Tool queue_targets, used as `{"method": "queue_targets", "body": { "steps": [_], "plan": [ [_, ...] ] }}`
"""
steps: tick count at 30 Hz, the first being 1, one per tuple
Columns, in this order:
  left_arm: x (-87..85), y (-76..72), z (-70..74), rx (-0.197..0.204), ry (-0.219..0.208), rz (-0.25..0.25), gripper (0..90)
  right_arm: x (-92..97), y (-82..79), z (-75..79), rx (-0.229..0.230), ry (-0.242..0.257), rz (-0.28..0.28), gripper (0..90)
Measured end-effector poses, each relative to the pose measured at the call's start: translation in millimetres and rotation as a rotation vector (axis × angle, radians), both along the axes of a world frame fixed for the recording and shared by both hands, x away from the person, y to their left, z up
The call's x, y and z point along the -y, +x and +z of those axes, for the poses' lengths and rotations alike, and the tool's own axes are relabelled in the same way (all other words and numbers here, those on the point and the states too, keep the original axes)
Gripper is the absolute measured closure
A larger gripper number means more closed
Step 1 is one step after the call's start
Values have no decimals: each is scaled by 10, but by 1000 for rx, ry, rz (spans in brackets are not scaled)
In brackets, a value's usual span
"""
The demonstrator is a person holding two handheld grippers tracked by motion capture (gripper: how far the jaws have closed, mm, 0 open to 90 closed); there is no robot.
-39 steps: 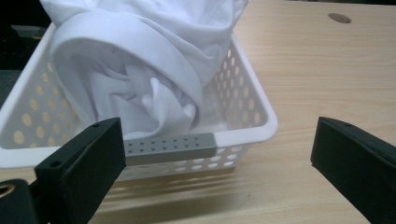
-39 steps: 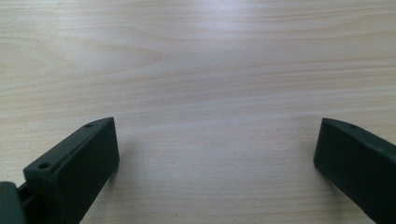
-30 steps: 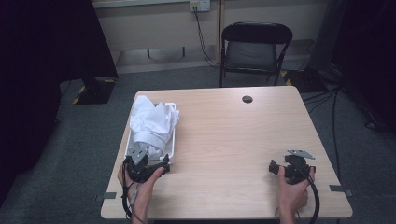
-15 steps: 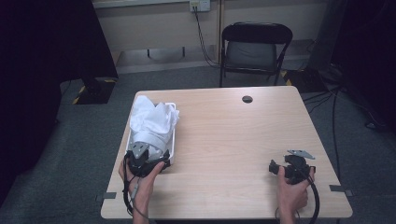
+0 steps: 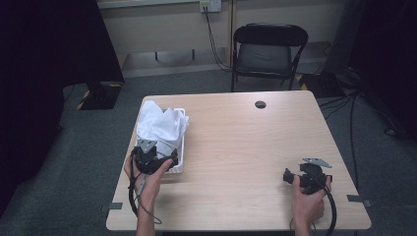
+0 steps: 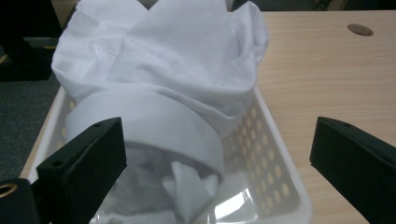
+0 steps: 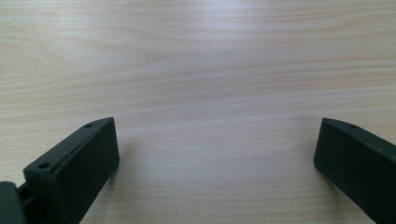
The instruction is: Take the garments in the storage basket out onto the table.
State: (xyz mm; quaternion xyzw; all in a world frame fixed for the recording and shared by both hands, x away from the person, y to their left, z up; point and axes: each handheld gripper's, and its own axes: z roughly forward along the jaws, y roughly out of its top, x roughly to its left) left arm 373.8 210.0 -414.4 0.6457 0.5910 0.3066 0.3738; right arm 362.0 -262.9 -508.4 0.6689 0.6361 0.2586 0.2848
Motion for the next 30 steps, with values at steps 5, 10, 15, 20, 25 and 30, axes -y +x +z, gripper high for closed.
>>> {"method": "queue_targets", "body": {
  "steps": [5, 10, 15, 20, 25, 30],
  "plan": [
    [-37, 63, -17, -18, 0, 1, 34, 0, 0, 0, 0, 0, 0, 0],
    [-87, 163, 3, -37, -1, -8, 28, -1, 0, 0, 0, 1, 0, 0],
    [-114, 182, 45, -32, -7, -2, 31, 0, 0, 0, 0, 0, 0, 0],
    [-144, 267, 66, -46, -7, -5, 28, -1, 0, 0, 0, 0, 0, 0],
    [-184, 317, 117, -50, -14, 2, 29, 0, 0, 0, 0, 0, 0, 0],
    [-242, 348, 128, -57, -23, 6, 30, 0, 0, 0, 0, 0, 0, 0]
  ]
}}
